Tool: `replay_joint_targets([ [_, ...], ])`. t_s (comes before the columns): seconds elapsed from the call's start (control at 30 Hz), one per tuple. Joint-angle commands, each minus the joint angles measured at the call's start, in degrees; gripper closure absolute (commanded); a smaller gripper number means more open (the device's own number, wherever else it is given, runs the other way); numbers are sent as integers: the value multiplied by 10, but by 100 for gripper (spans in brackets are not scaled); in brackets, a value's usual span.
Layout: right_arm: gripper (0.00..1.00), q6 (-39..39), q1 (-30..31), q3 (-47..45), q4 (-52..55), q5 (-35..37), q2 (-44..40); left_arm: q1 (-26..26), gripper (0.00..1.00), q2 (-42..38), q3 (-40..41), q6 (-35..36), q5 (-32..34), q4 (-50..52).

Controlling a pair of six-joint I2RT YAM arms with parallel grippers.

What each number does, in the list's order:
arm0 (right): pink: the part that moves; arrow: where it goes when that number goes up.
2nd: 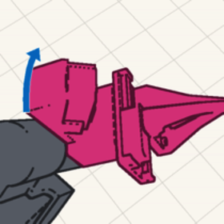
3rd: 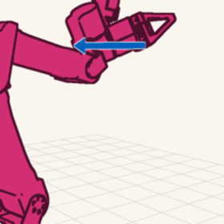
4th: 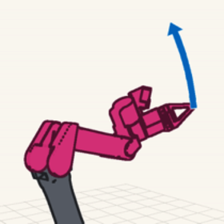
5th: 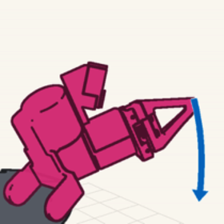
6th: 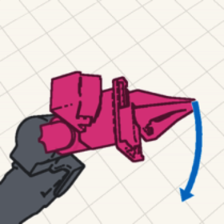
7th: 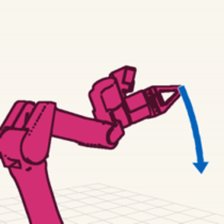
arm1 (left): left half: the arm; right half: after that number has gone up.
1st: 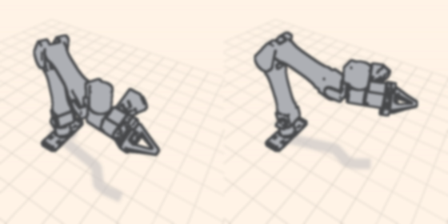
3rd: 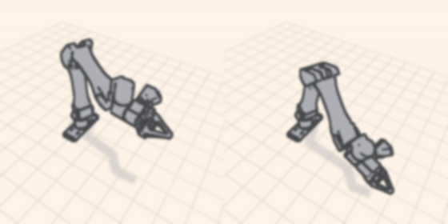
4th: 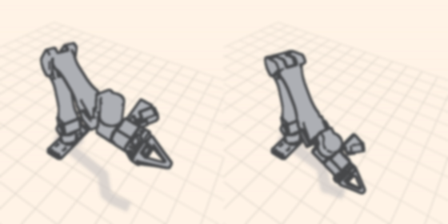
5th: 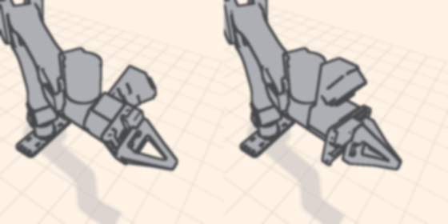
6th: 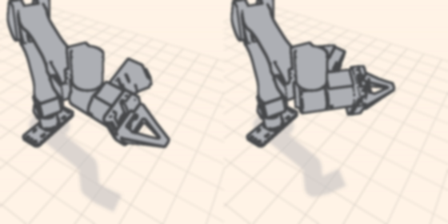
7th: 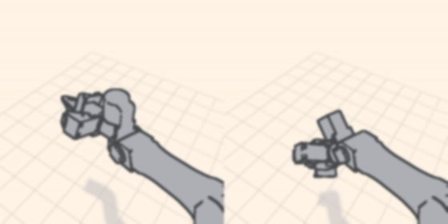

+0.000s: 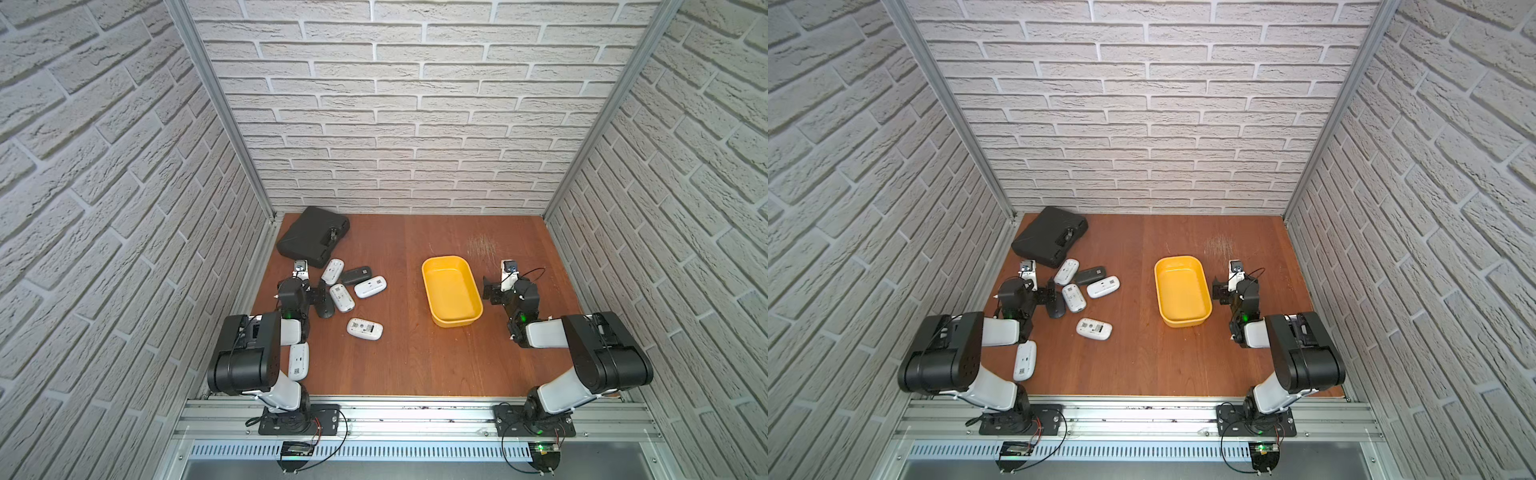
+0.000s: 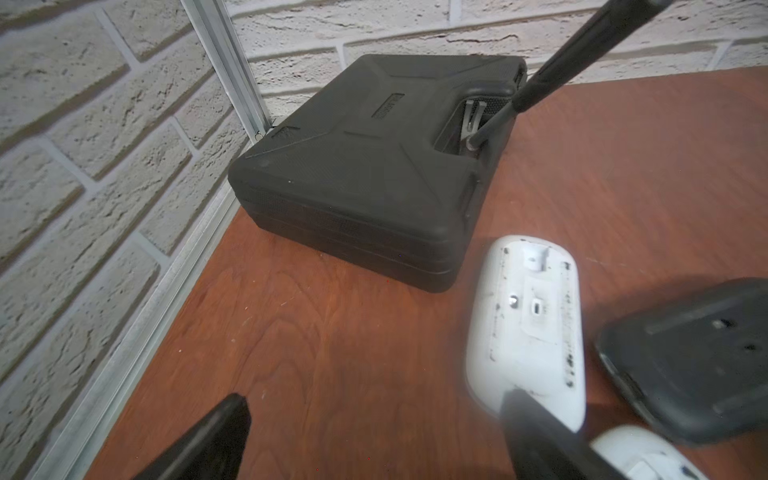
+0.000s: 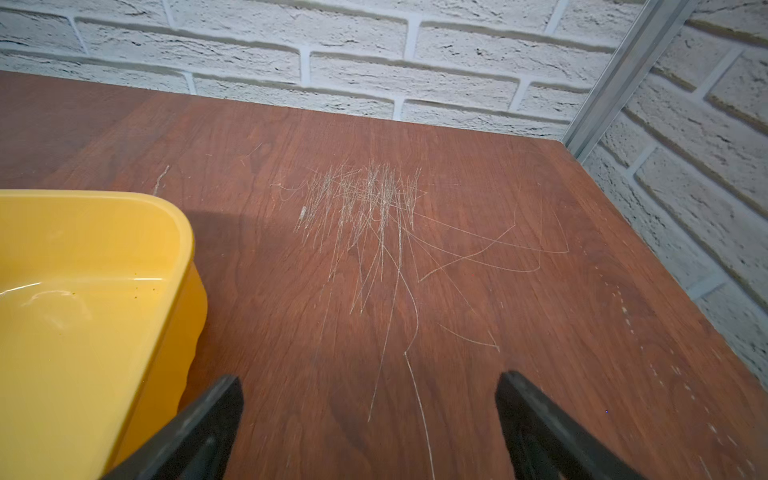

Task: Put the mouse in the storage box
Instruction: Pick up the mouse from the center of the board.

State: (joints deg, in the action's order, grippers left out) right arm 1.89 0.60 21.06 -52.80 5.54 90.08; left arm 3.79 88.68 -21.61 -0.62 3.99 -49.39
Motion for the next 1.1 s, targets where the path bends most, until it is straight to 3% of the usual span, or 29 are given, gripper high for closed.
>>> replay_joint_targets([
  [0.0, 1, -8, -4, 2, -14, -7, -11, 0, 2, 3, -7, -1, -6, -9],
  [0.93, 1, -8, -4, 3, -12, -8, -12, 7, 2, 2, -7, -4, -18, -7],
  [1.0, 1, -9, -4, 4, -11, -8, -12, -2, 1, -12, -3, -9, 32, -9],
  [1.07, 1, -13, -8, 6, -7, -16, -12, -13, 2, -74, -7, -9, 70, 47],
])
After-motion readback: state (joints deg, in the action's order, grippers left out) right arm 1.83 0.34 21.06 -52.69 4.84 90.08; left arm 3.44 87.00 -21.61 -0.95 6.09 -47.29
